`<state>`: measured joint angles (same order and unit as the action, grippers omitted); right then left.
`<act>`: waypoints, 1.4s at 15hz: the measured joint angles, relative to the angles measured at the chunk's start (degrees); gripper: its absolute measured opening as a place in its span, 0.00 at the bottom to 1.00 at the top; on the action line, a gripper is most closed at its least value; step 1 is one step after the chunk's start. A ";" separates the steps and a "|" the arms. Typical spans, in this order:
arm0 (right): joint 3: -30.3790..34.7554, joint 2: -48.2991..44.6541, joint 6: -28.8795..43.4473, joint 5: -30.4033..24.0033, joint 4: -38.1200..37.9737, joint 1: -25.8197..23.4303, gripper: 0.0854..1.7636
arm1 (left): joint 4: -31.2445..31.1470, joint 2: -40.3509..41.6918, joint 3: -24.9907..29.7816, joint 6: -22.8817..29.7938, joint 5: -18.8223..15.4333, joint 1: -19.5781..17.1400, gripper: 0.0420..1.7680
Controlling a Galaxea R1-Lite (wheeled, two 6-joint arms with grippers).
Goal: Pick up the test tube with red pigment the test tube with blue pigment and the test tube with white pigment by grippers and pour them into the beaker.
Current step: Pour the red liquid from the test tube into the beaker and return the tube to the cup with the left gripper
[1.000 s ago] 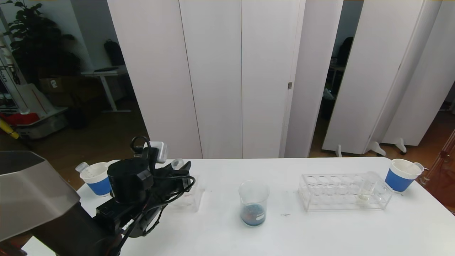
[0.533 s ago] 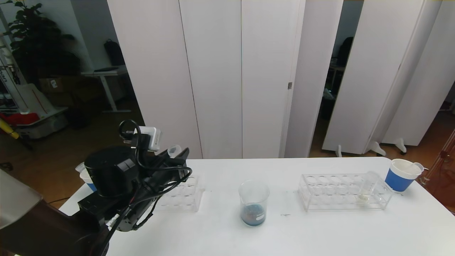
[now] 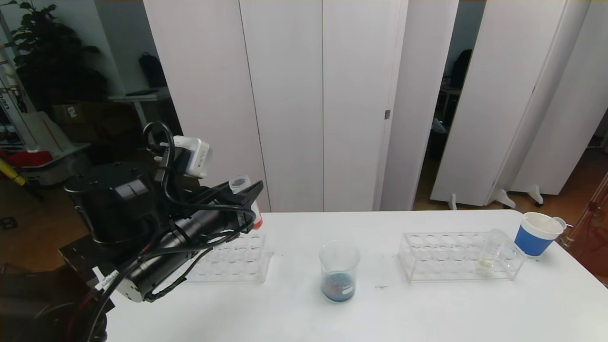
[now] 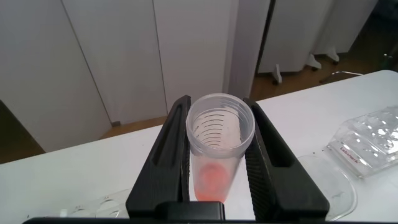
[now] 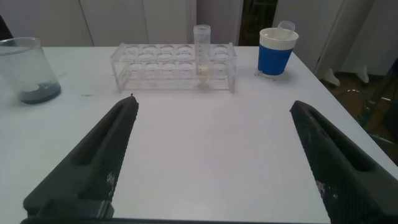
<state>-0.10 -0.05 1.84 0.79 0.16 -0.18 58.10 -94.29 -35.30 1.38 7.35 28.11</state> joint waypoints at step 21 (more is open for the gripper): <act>0.00 0.00 0.00 0.00 0.00 0.00 0.99 | 14.23 -14.53 -7.44 -18.19 -29.54 4.13 0.32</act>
<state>-0.10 -0.05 1.84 0.79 0.16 -0.18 72.33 -108.83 -42.74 -16.81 -22.19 32.24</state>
